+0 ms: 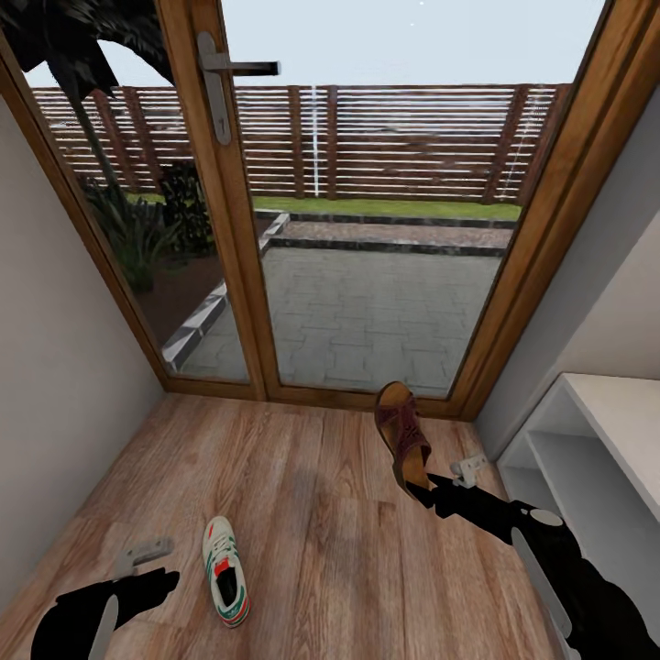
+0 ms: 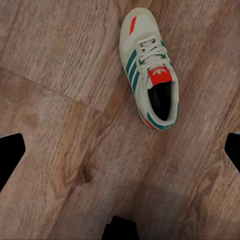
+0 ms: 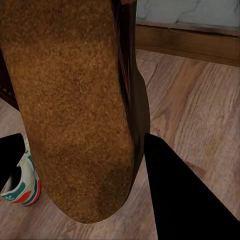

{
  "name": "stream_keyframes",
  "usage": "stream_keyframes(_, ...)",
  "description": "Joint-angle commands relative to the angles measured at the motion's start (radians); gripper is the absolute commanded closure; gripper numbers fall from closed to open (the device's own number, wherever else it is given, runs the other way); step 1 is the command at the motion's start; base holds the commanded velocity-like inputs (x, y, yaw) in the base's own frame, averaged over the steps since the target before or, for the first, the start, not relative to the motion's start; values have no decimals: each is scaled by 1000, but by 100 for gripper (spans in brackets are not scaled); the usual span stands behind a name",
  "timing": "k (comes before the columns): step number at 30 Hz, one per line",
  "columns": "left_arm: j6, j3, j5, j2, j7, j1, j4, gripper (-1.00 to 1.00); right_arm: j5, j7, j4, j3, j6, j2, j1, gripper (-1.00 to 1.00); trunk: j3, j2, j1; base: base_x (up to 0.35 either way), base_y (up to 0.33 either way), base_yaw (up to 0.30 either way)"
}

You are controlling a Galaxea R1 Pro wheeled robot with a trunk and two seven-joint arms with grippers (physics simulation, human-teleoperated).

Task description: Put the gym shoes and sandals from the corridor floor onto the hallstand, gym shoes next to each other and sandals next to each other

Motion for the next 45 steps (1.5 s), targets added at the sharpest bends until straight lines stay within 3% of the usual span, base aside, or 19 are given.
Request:
stream_keyframes(1, 0, 0, 0, 0, 0, 0, 0, -100, -3, 0, 0, 0, 2, 0, 0, 100, 0, 0, 0, 0, 0, 0)
stream_keyframes(28, -17, 7, 3, -1, -2, 1, 4, -100, -3, 2, 0, 0, 2, 0, 0, 100, 0, 0, 0, -49, -26, 0)
stream_keyframes(38, -239, 7, 4, -10, 3, 34, 29, -100, -4, 3, 0, -2, -1, 0, 0, 100, 0, 0, 0, 0, 0, 0)
stream_keyframes(45, -319, 6, 11, -19, 6, 39, 59, -100, -3, 2, 0, -2, 0, 0, 0, 100, 0, 0, 0, 0, 0, 0)
